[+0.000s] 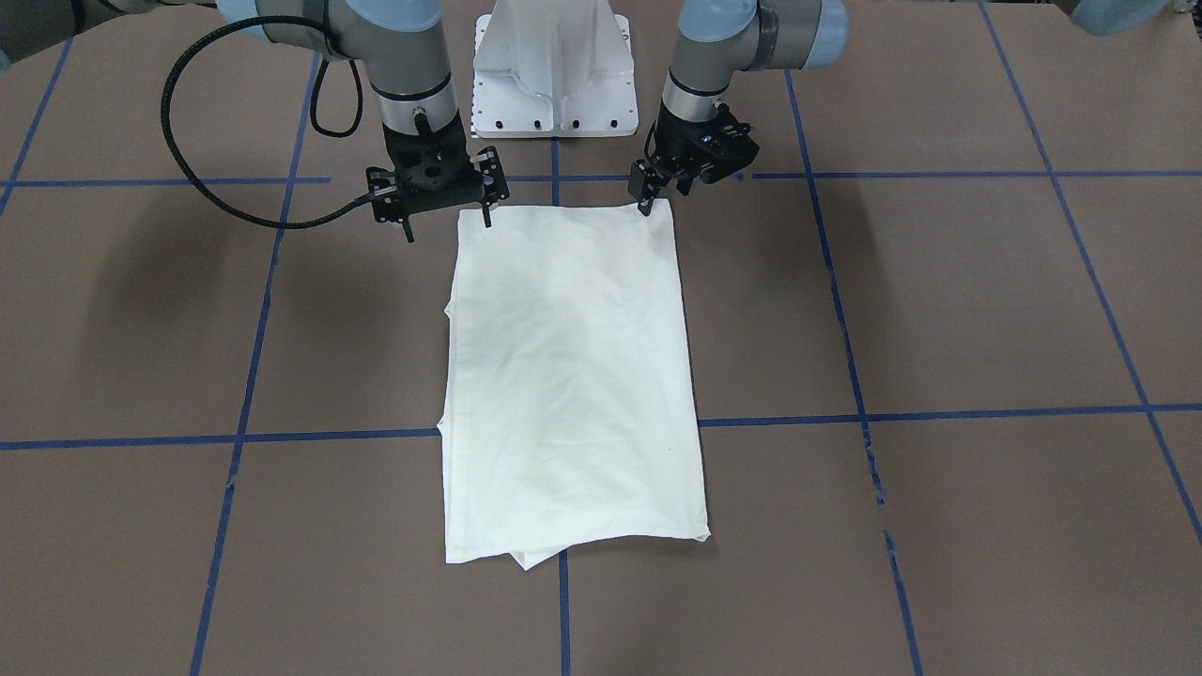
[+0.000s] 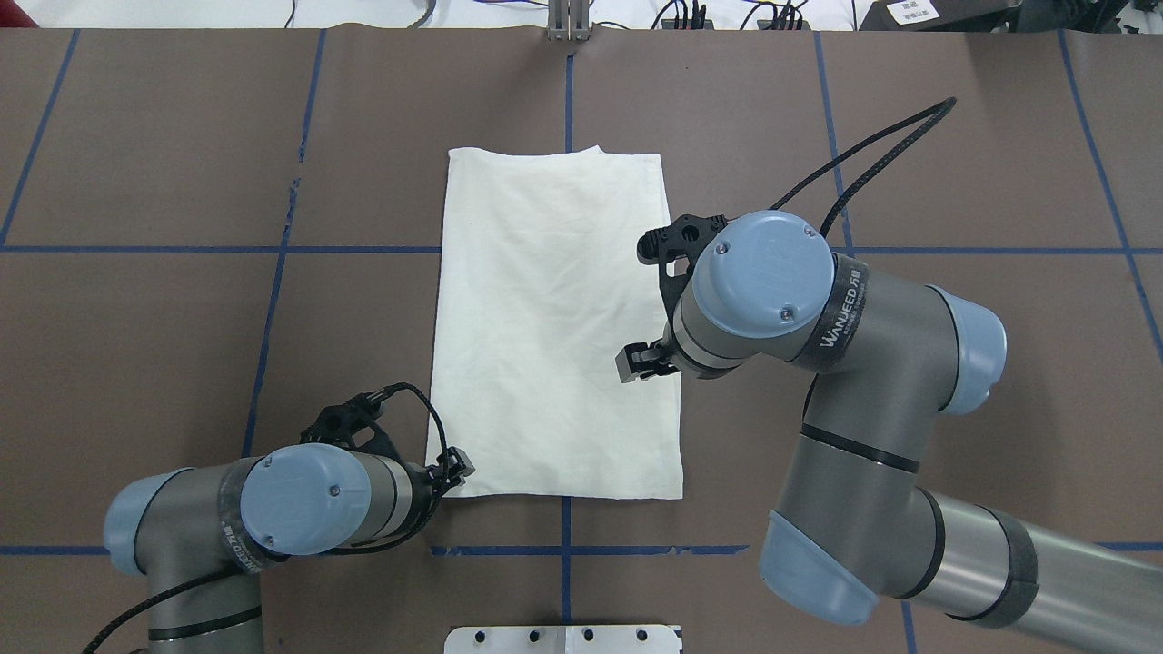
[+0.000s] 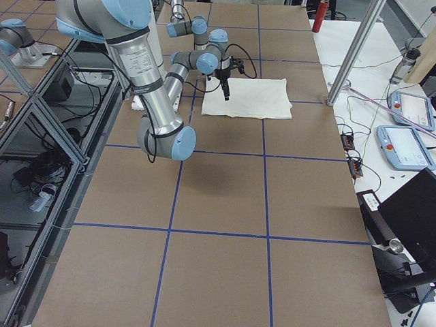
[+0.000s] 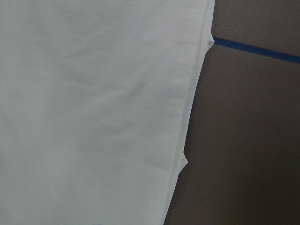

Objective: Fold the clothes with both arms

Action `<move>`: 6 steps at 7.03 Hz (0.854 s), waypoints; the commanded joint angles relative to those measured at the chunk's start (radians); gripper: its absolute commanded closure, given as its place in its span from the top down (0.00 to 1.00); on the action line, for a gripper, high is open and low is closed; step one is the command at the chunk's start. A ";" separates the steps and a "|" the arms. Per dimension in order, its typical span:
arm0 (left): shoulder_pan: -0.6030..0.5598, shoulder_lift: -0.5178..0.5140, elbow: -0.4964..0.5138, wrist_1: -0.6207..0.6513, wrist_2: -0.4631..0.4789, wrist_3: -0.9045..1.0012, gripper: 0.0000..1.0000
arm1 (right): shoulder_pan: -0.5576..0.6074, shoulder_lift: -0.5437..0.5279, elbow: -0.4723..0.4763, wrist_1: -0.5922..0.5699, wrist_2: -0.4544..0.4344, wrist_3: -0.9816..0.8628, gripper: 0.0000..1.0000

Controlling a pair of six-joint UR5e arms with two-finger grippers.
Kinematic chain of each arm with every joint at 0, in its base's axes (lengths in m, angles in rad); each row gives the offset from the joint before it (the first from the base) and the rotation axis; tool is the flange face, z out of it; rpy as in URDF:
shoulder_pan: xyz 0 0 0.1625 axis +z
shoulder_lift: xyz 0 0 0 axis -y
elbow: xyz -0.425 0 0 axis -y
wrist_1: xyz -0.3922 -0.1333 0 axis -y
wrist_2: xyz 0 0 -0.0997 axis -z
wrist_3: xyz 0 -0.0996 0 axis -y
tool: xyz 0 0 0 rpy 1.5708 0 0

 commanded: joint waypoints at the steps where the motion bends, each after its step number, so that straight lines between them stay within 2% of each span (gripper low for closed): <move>1: -0.003 -0.027 0.026 0.002 0.016 0.000 0.70 | 0.002 -0.002 0.000 0.000 0.000 0.000 1.00; 3: -0.003 -0.030 0.032 0.000 0.016 0.000 0.48 | 0.002 -0.002 -0.001 0.000 0.000 0.000 1.00; 4: -0.009 -0.028 0.032 0.000 0.018 0.001 0.42 | 0.002 -0.002 0.000 0.000 0.000 0.000 1.00; 6: -0.018 -0.027 0.031 0.000 0.018 0.003 0.37 | 0.002 -0.002 -0.001 0.000 0.000 0.000 1.00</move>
